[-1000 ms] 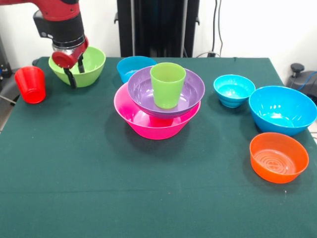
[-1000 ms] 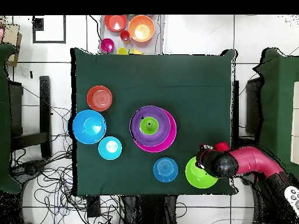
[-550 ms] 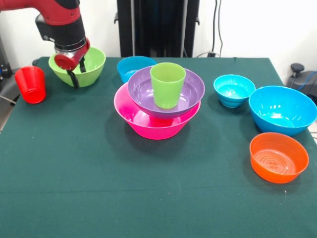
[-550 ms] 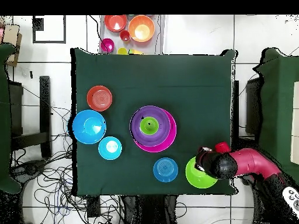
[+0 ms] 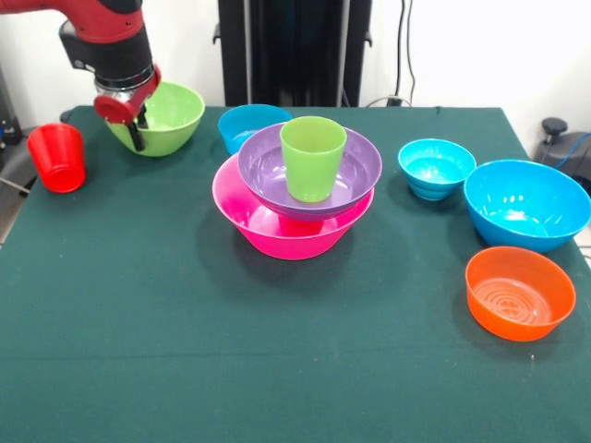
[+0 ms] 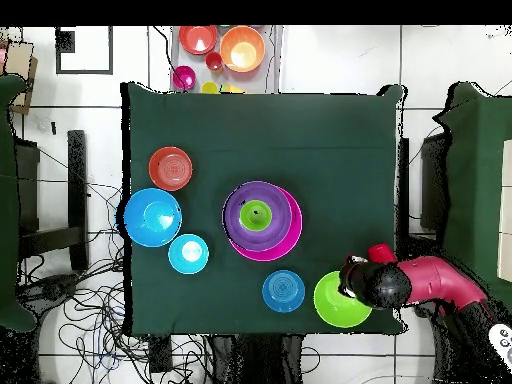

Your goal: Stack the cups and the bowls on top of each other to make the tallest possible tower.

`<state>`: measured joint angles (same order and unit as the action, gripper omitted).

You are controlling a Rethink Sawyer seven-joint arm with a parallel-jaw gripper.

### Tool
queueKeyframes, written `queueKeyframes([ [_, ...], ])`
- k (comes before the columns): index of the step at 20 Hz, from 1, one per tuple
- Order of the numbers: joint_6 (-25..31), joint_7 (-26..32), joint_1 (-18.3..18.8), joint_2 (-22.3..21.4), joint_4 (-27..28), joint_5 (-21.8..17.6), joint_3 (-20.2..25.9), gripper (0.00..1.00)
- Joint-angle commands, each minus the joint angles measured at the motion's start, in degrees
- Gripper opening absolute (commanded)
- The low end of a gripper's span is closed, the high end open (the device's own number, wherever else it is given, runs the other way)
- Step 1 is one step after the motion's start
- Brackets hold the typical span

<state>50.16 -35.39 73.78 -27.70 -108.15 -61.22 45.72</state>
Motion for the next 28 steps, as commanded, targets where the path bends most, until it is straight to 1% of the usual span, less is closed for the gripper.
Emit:
queueKeyframes([
  [1, 1.6, 11.28, -2.78, -3.03, -3.19, -0.94, -0.91, 0.0],
  [3, 1.45, 9.38, -3.34, -5.0, -5.17, -0.23, -0.4, 0.0],
  [8, 2.49, 7.1, -4.92, -9.63, -8.66, 2.61, 1.23, 0.0],
  [9, 3.01, 7.67, -4.68, -10.48, -8.87, 3.37, 1.57, 0.0],
  [13, 4.49, 8.0, -5.59, -13.47, -10.05, 6.21, 2.87, 0.0],
  [16, 5.66, 9.22, -6.7, -14.16, -9.72, 7.8, 3.62, 0.0],
  [19, 6.76, 11.72, -6.41, -16.46, -10.25, 11.54, 6.41, 0.0],
  [22, 9.22, 11.64, -7.18, -20.19, -10.65, 16.0, 8.66, 0.0],
  [28, 13.88, 11.38, -9.31, -23.77, -9.11, 21.25, 11.46, 0.0],
])
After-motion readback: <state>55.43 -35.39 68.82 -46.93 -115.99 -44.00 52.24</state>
